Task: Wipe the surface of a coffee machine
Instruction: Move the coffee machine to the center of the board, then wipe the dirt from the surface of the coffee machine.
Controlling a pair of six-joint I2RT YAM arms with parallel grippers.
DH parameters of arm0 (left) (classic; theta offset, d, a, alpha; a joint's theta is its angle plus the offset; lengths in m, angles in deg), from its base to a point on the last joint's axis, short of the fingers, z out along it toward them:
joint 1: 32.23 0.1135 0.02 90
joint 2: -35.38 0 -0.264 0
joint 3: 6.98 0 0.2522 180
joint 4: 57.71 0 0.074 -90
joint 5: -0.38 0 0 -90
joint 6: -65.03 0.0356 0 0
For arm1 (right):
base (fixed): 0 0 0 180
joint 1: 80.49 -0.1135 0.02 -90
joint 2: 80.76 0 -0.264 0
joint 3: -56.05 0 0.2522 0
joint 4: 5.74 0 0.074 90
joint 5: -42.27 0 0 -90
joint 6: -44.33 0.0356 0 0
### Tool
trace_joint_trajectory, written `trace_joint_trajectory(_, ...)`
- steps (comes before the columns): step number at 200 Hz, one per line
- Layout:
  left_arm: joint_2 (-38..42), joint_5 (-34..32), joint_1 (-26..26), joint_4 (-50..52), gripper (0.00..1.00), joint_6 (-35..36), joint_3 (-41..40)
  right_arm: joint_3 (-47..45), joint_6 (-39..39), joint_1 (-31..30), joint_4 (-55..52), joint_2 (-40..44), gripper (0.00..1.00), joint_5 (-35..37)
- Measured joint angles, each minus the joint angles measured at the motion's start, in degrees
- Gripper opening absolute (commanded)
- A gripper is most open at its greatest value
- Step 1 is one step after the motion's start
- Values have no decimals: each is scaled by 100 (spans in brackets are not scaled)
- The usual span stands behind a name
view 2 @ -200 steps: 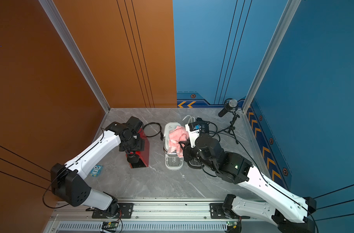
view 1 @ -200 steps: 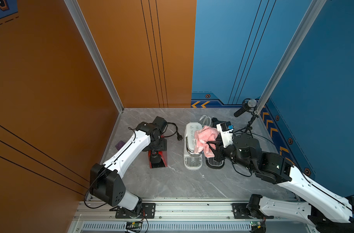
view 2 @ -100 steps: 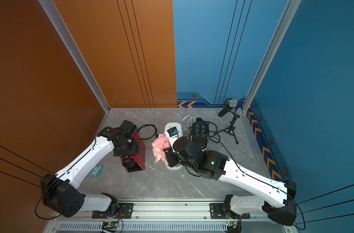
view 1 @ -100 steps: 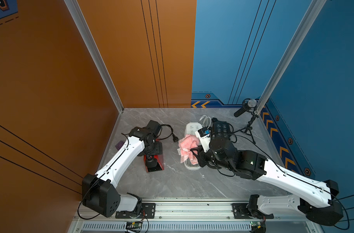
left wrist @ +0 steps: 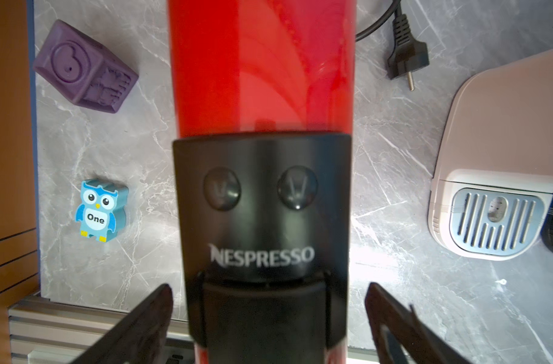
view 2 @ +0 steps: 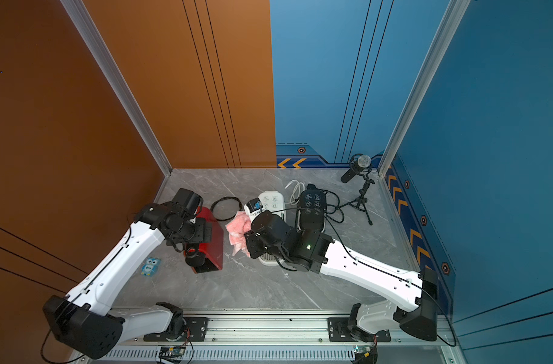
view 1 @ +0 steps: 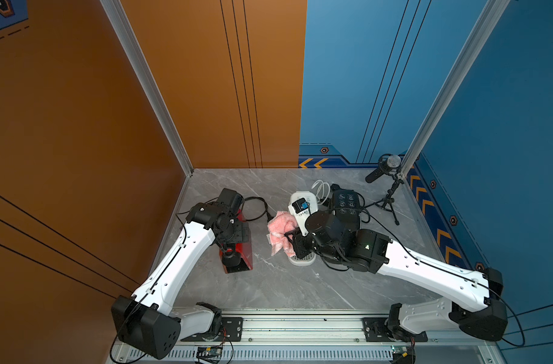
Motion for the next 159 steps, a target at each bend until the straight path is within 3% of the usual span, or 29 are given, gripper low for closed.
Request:
trace_joint_trajectory(62, 192, 20, 74, -4, 100, 17, 313, 361, 28, 0, 15, -317, 7, -136)
trace_joint_trajectory(101, 551, 151, 494, -223, 88, 22, 560, 828, 186, -37, 181, -1003, 0, -315)
trace_joint_trajectory(122, 564, 361, 841, -442, 59, 11, 485, 964, 315, -37, 271, -1392, 0, -437)
trace_joint_trajectory(148, 564, 669, 1246, -726, 1, 57, 164, 1300, 446, -37, 334, -1932, 0, -597)
trace_joint_trajectory(159, 579, 774, 1392, -826, 0, 63, 35, 1478, 479, -37, 339, -2155, 0, -654)
